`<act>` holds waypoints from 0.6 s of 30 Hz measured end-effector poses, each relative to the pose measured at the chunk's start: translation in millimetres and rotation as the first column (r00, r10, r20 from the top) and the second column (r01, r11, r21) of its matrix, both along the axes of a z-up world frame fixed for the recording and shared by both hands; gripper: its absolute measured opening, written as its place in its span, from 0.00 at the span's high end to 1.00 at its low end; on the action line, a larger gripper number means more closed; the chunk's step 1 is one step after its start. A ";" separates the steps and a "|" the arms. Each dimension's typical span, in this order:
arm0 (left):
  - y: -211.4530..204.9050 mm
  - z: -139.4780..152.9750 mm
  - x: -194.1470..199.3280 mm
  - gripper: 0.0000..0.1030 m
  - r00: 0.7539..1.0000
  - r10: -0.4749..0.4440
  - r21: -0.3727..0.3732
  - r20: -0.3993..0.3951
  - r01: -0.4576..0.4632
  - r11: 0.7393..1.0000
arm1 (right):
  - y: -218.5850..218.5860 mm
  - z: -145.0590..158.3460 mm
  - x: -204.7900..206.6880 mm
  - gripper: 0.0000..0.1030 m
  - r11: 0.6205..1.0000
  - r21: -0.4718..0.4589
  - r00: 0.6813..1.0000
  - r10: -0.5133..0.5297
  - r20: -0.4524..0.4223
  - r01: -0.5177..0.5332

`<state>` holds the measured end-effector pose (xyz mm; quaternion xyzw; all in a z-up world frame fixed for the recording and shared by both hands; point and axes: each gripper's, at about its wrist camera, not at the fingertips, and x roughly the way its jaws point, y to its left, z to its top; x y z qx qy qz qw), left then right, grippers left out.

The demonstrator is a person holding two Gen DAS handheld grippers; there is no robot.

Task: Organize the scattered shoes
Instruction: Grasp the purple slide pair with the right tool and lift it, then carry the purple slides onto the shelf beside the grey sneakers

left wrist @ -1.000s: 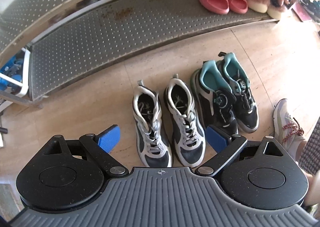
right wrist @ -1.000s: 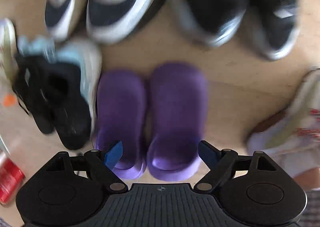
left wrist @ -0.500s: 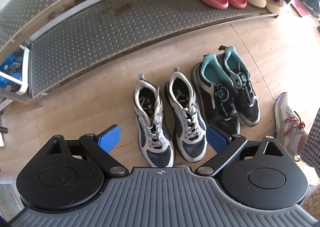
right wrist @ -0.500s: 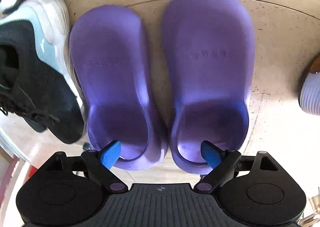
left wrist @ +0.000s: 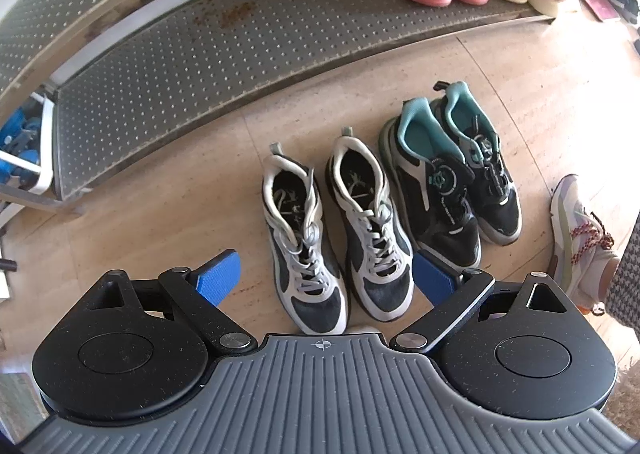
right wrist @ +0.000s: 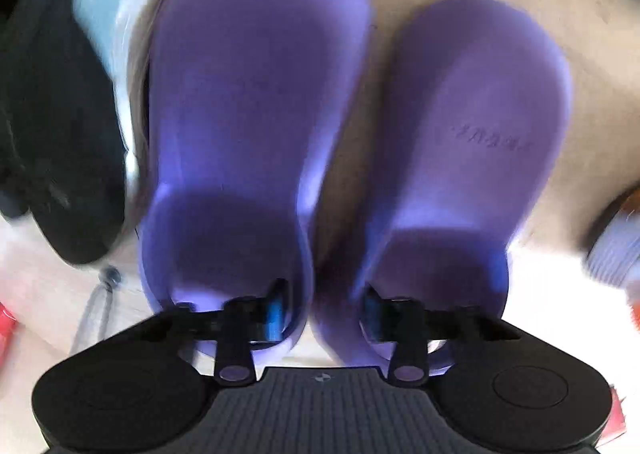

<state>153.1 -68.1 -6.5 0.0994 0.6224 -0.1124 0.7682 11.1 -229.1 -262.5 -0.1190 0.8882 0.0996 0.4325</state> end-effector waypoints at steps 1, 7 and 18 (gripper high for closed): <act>0.1 0.0 0.6 0.07 1.000 0.001 0.002 0.001 -0.001 1.000 | -3.7 9.1 4.1 0.77 1.000 0.014 1.000 0.007 0.018 -0.008; -1.5 7.8 5.2 0.07 0.999 0.012 -0.004 0.032 -0.011 1.000 | -41.5 80.6 38.2 0.78 0.998 0.045 0.990 -0.039 0.132 0.033; 29.1 26.0 21.7 0.07 0.978 0.187 -0.052 0.089 -0.183 0.982 | -132.1 277.8 149.3 0.78 0.910 0.257 0.739 -0.414 0.531 0.325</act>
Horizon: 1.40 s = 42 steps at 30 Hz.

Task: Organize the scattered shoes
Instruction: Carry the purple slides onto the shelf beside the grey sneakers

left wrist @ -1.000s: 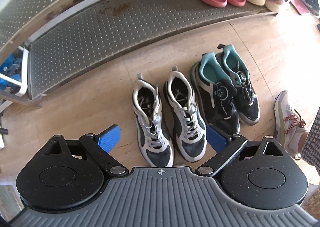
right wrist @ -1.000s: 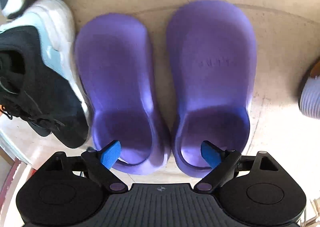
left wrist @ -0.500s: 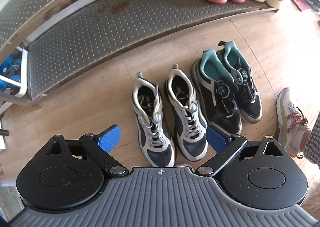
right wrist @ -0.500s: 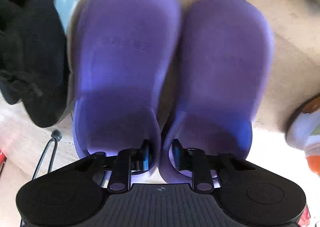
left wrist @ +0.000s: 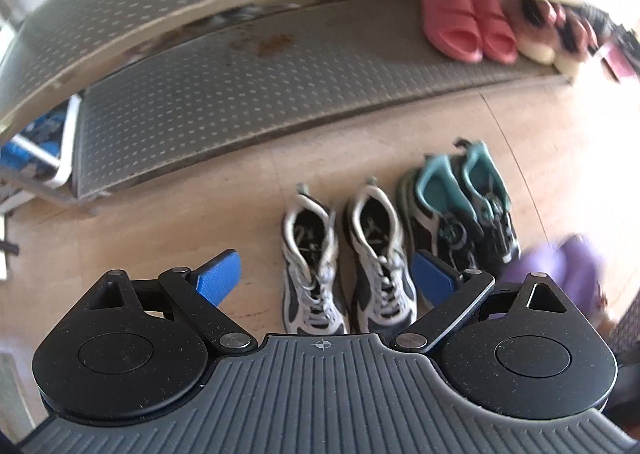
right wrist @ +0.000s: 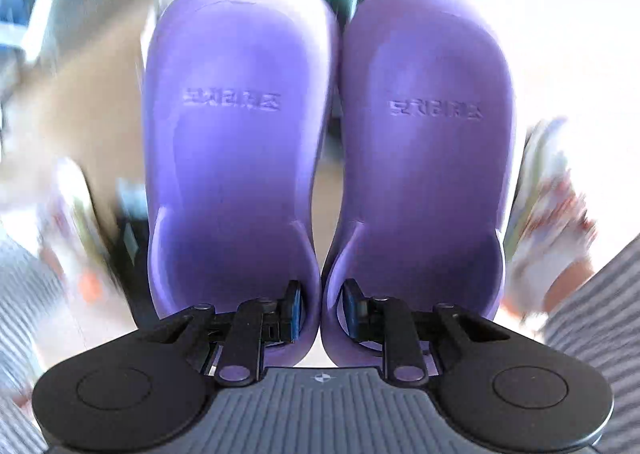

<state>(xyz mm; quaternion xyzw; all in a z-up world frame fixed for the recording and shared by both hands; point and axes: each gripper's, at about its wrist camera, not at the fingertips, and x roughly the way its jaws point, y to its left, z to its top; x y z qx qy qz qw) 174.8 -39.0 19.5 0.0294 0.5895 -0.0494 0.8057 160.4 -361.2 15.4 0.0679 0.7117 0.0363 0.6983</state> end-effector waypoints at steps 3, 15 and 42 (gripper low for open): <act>8.2 -0.9 3.7 0.07 0.999 0.046 -0.010 -0.010 -0.046 0.999 | -6.5 60.6 62.5 0.78 0.999 -0.032 0.986 0.028 0.162 -0.023; 3.3 -4.5 15.4 0.07 0.999 0.009 -0.032 -0.048 -0.010 0.999 | 15.6 154.5 335.8 0.55 0.954 -0.297 0.860 0.131 0.494 0.026; -38.8 -22.8 19.3 0.07 0.997 -0.008 -0.031 -0.075 0.006 1.000 | 39.7 34.7 146.5 0.11 0.990 -0.119 0.608 0.138 0.782 -0.071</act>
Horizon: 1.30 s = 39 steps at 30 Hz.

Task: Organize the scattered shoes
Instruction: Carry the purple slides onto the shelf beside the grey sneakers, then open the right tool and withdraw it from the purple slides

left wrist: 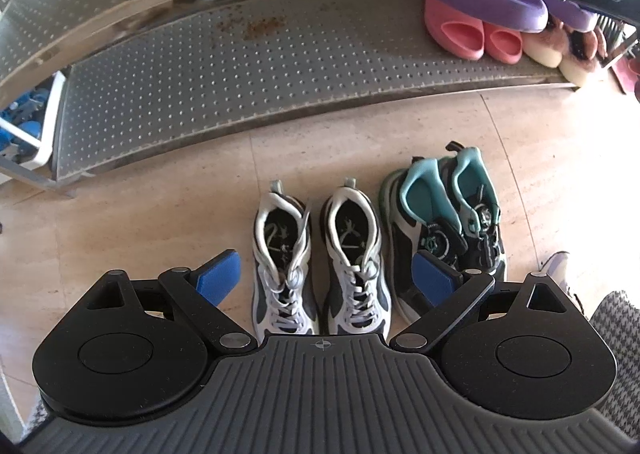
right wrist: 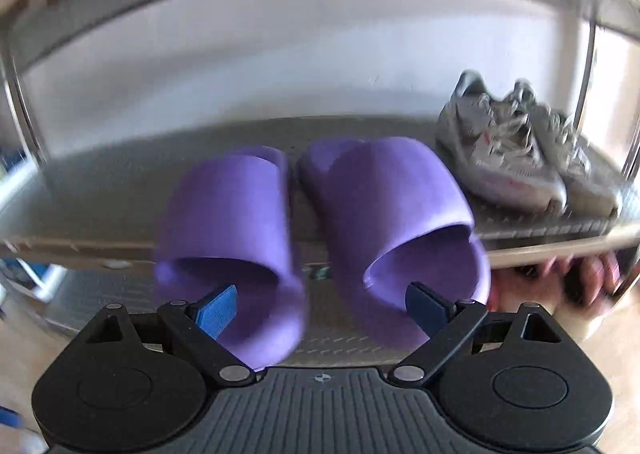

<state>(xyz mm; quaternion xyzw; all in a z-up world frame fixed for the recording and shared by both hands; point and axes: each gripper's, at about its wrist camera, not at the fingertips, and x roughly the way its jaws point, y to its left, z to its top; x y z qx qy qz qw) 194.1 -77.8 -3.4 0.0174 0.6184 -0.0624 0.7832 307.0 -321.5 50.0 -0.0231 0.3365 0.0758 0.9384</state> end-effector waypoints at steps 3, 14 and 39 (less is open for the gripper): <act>-3.2 -2.0 1.9 0.07 1.000 -0.008 -0.006 -0.008 0.008 1.000 | 4.1 -6.3 -1.3 0.11 1.000 -0.005 1.000 0.013 0.019 -0.013; -2.7 -10.9 4.6 0.07 1.000 -0.002 0.009 -0.030 0.002 1.000 | 26.8 -23.5 23.8 0.50 1.000 0.018 0.997 0.004 0.083 -0.005; -10.1 -24.0 9.1 0.07 0.998 -0.025 0.025 -0.064 0.027 0.999 | -1.4 -37.6 99.5 0.44 0.933 -0.074 0.928 -0.340 0.152 0.353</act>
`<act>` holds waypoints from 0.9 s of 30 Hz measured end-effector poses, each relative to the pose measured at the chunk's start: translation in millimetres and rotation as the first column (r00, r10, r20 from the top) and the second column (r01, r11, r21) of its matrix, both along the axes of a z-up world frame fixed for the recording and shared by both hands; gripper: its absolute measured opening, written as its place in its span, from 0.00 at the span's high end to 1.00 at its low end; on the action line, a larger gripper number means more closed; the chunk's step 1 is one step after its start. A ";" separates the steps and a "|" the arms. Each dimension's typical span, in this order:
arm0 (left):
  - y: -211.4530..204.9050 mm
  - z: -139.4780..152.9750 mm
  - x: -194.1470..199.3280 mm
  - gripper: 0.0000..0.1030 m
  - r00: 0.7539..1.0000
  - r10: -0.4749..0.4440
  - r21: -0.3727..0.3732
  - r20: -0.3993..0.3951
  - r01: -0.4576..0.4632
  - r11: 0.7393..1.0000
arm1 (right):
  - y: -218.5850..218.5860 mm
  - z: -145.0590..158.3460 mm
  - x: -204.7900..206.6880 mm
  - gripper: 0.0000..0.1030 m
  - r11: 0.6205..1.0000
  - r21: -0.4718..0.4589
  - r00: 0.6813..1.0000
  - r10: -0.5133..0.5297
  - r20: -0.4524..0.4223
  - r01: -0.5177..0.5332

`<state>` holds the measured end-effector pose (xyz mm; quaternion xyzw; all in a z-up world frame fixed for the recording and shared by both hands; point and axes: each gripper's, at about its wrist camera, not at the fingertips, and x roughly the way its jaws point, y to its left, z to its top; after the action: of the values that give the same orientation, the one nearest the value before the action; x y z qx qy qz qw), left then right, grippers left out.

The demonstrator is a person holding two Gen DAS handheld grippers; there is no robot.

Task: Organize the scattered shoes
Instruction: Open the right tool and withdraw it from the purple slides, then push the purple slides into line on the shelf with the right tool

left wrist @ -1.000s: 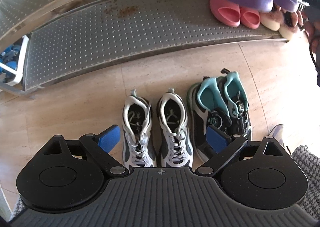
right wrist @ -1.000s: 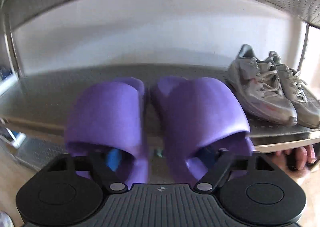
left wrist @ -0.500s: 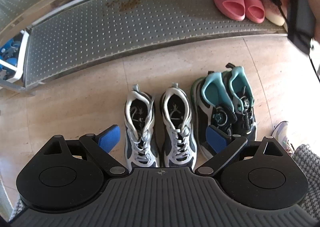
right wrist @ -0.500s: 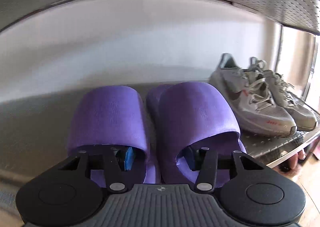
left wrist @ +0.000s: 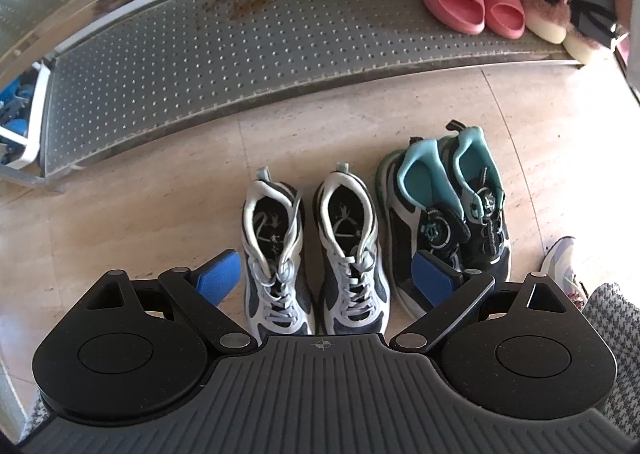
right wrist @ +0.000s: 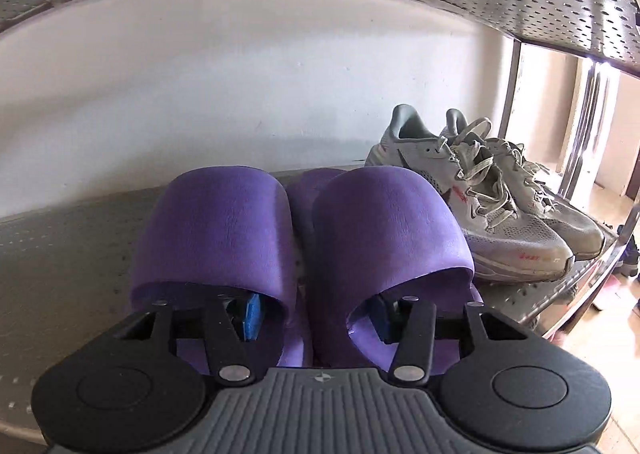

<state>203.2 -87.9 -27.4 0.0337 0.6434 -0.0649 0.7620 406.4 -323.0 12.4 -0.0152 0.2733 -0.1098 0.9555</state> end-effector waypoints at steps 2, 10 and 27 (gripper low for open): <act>2.7 2.6 0.3 0.07 1.000 0.004 0.001 0.008 -0.004 1.000 | -5.9 2.8 2.1 0.36 1.000 0.002 1.000 0.014 -0.015 -0.014; 16.6 20.1 -2.1 0.07 0.998 0.031 -0.004 0.064 -0.030 1.000 | -21.2 36.9 -66.2 0.11 0.973 0.199 0.984 0.140 -0.106 -0.118; 20.7 23.7 -15.3 0.07 0.998 0.037 -0.023 0.060 -0.036 0.999 | 9.4 52.4 -162.8 0.61 0.948 0.282 0.977 0.183 -0.107 -0.146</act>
<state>187.8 -67.2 -3.7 0.0155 0.6199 -0.0572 0.7824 243.6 -313.5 64.8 0.0864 0.3462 0.0102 0.9341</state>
